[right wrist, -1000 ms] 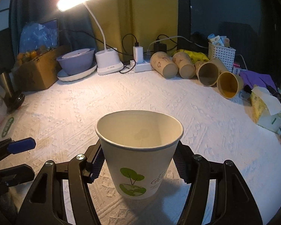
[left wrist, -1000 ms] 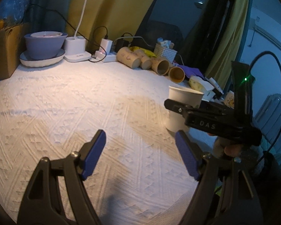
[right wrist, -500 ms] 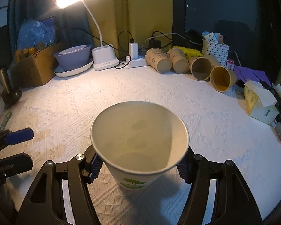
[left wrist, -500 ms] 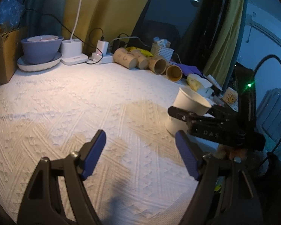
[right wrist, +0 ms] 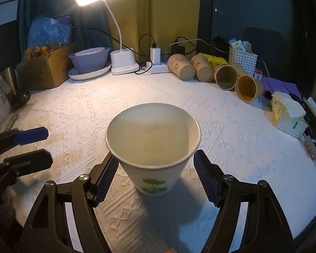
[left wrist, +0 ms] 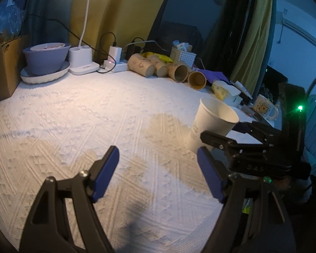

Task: Flip cup upright
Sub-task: 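Lower the upright cup onto the cloth and open the right gripper, then pull the right tool back from the standing cup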

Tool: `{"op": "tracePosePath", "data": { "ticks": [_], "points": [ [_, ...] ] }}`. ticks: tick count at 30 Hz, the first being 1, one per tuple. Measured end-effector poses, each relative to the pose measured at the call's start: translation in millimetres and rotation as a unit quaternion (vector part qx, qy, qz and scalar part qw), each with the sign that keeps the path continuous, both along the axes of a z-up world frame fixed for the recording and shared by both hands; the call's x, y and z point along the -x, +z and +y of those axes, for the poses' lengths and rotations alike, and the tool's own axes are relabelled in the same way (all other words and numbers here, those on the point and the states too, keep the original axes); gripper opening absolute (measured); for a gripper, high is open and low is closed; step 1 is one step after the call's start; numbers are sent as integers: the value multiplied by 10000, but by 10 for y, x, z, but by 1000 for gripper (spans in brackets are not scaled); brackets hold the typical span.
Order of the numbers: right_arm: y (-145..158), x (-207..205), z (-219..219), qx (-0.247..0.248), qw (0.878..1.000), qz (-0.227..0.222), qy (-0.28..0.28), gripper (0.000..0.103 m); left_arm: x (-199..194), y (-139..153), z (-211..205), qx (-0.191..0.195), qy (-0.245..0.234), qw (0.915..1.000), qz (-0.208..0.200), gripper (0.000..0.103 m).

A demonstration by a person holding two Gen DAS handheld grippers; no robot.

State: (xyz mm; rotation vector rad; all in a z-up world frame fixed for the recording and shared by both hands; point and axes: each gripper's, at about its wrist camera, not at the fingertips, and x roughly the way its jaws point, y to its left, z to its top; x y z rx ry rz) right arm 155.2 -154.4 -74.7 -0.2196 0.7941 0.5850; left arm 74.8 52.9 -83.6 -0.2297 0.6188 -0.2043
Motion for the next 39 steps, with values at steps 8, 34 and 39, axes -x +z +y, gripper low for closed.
{"op": "tracePosePath", "data": {
  "ticks": [8,34,39],
  "points": [
    [88,131,-185,-46,9999,-31,-102,78,47,33,-91,-283,42,9995,-92,78],
    [690,547,-645,-429,9971,-513,-359,78,234,473,-452,-344,-115,9977,-566,83],
    [848,612,-732,-519,9954,-703,-396,78,316,635,-502,-348,-113,9959,-829,83]
  ]
}}
